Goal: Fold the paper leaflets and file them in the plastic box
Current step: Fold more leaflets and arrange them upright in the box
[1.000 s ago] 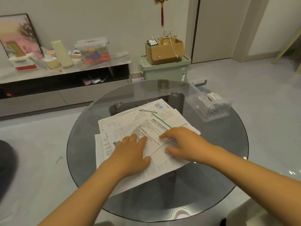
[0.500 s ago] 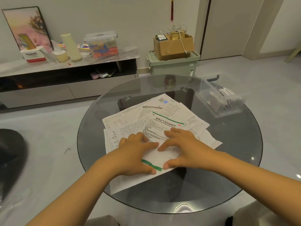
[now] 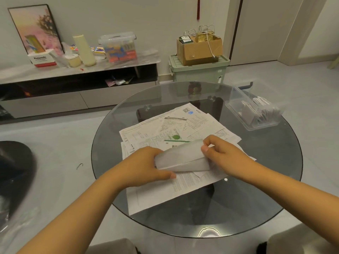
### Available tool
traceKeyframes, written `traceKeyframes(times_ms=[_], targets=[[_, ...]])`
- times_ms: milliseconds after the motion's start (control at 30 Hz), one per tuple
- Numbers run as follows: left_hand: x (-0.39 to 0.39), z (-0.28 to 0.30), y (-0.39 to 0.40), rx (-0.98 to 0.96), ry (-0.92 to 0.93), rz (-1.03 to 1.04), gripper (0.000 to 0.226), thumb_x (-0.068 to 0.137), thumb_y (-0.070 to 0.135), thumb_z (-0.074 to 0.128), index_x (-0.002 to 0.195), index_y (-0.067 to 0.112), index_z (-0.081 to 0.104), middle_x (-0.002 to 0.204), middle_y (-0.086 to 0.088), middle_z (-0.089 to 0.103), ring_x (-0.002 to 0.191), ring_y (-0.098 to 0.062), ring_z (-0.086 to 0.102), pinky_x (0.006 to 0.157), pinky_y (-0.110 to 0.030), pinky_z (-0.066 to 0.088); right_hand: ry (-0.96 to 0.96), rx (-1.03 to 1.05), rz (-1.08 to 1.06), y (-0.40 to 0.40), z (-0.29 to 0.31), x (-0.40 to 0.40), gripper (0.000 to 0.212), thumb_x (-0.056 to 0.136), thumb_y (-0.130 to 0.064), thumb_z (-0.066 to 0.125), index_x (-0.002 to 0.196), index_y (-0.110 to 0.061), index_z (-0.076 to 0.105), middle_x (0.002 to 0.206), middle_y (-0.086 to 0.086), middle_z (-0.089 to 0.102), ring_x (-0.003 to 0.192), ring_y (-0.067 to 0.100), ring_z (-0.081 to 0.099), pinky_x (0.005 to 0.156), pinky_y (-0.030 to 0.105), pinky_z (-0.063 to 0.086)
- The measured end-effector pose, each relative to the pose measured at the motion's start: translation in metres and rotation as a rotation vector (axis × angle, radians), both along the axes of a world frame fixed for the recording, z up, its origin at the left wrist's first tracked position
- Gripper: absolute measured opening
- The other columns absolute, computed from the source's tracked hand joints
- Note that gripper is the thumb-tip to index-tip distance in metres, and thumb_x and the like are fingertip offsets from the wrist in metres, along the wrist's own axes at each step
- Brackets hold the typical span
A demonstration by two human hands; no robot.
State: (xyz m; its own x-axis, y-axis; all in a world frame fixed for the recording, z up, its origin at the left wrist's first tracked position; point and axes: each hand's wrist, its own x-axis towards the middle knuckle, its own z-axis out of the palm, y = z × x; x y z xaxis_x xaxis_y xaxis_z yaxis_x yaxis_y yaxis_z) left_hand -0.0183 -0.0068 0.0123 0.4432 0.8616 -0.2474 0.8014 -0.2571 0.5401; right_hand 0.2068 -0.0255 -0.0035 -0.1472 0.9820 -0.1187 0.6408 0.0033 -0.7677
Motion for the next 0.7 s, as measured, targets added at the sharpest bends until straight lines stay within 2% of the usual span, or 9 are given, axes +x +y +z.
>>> traceKeyframes(times_ms=[67,133,200,267,333,433,533,633,700], targets=[[0.000,0.000,0.002,-0.021,-0.135,0.063,0.021,0.078,0.035,0.072,0.096,0.030,0.062,0.098,0.010,0.067,0.088,-0.008,0.063,0.081,-0.028,0.054,0.004,0.007,-0.075,0.001,-0.002,0.000,0.015,0.098,-0.034,0.038,0.095,-0.023,0.048,0.092,0.009,0.065,0.081,0.019,0.057,0.064,0.025,0.040],[0.002,-0.005,0.005,0.000,-0.203,0.134,0.018,0.078,0.030,0.073,0.091,0.029,0.060,0.092,0.010,0.067,0.083,-0.008,0.064,0.079,-0.031,0.055,0.009,0.028,-0.116,0.001,-0.004,0.000,0.007,0.097,-0.028,0.042,0.100,-0.023,0.046,0.092,0.014,0.067,0.076,0.020,0.057,0.060,0.025,0.041],[0.006,-0.010,0.006,0.019,-0.238,0.198,0.025,0.078,0.029,0.074,0.088,0.031,0.051,0.083,0.013,0.062,0.072,-0.005,0.060,0.067,-0.024,0.051,-0.015,0.046,-0.095,0.000,-0.005,0.001,0.017,0.093,-0.023,0.050,0.109,-0.023,0.044,0.085,0.009,0.068,0.068,0.012,0.055,0.055,0.019,0.042],[0.011,-0.013,0.005,0.031,-0.220,0.229,0.038,0.078,0.030,0.074,0.104,0.032,0.047,0.085,0.015,0.057,0.070,-0.005,0.056,0.062,-0.016,0.044,-0.045,0.051,-0.056,0.000,-0.006,0.001,0.040,0.088,-0.023,0.059,0.122,-0.025,0.038,0.078,-0.002,0.061,0.065,0.006,0.054,0.053,0.011,0.040],[0.015,-0.015,0.003,0.060,-0.154,0.204,0.061,0.078,0.031,0.074,0.127,0.033,0.038,0.090,0.019,0.050,0.072,-0.004,0.053,0.063,-0.013,0.042,-0.071,0.044,-0.035,-0.001,-0.007,0.000,0.064,0.082,-0.024,0.067,0.133,-0.027,0.028,0.077,-0.010,0.055,0.067,0.005,0.054,0.056,0.010,0.042],[0.019,-0.018,0.003,0.105,-0.072,0.150,0.091,0.075,0.032,0.077,0.144,0.035,0.018,0.115,0.011,0.050,0.086,-0.008,0.053,0.081,-0.021,0.048,-0.153,0.051,0.017,-0.002,-0.009,0.000,0.088,0.075,-0.026,0.076,0.141,-0.030,0.018,0.082,-0.013,0.050,0.073,0.005,0.053,0.062,0.011,0.043],[0.020,-0.021,0.004,0.110,-0.043,0.141,0.101,0.074,0.033,0.078,0.147,0.038,0.008,0.136,0.004,0.039,0.100,-0.012,0.052,0.092,-0.027,0.048,-0.216,0.074,0.035,0.000,-0.011,0.002,0.099,0.070,-0.031,0.080,0.144,-0.032,0.015,0.095,-0.016,0.046,0.090,0.007,0.050,0.086,0.022,0.045],[0.019,-0.022,0.005,0.173,-0.022,0.106,0.099,0.074,0.034,0.078,0.147,0.038,0.011,0.143,0.007,0.026,0.123,-0.014,0.040,0.104,-0.030,0.040,-0.295,0.108,0.025,0.001,-0.011,0.007,0.099,0.068,-0.035,0.080,0.143,-0.041,0.016,0.126,-0.006,0.035,0.120,0.016,0.036,0.104,0.033,0.033],[0.017,-0.022,0.005,0.263,0.018,0.024,0.088,0.075,0.035,0.076,0.145,0.036,0.023,0.144,0.010,0.023,0.131,-0.011,0.028,0.109,-0.028,0.031,-0.356,0.165,0.077,-0.001,-0.008,0.008,0.082,0.072,-0.037,0.076,0.138,-0.044,0.029,0.134,-0.008,0.027,0.126,0.015,0.027,0.106,0.030,0.024]])
